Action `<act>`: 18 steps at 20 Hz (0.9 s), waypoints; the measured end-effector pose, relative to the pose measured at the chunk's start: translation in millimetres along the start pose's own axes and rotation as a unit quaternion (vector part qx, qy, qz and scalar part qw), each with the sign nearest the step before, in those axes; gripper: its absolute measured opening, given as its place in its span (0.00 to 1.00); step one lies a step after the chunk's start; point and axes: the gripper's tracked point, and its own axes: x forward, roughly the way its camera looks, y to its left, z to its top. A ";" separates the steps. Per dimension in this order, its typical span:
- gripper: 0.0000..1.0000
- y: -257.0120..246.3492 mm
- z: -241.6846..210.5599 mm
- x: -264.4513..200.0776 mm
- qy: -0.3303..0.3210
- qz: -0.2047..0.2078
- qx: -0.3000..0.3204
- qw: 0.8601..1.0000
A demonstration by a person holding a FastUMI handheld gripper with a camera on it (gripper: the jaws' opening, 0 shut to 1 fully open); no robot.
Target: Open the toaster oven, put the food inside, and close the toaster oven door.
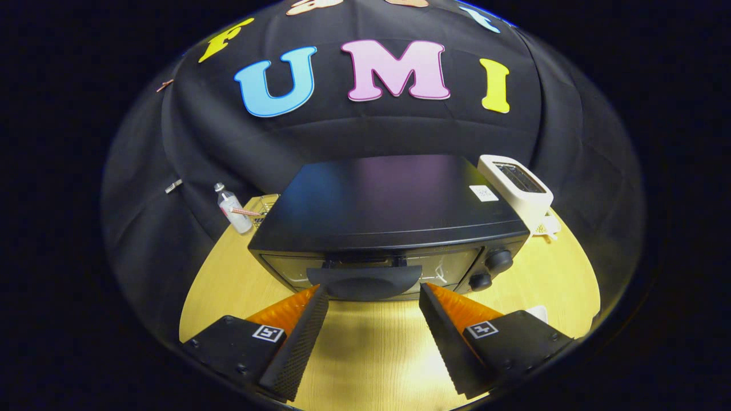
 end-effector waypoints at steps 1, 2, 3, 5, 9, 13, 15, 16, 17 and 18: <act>0.99 -2.0 3.9 -8.3 -0.009 0.002 0.004 1.000; 0.99 -3.9 9.5 -16.2 -0.018 0.004 0.010 1.000; 0.99 -5.6 17.9 -24.3 -0.033 0.005 0.020 0.999; 0.99 -8.6 32.5 -42.4 -0.055 0.009 0.039 0.998; 0.99 -22.6 63.1 -76.4 -0.099 0.013 0.064 0.993; 0.98 -37.5 97.9 -111.7 -0.151 0.008 0.040 0.988; 0.99 -41.0 113.7 -130.2 -0.176 0.005 0.026 0.984; 0.98 -42.1 121.5 -138.2 -0.187 0.004 0.019 0.982; 0.98 -42.1 129.4 -145.9 -0.198 0.004 0.013 0.980; 0.99 -41.8 136.4 -153.3 -0.207 0.004 0.008 0.978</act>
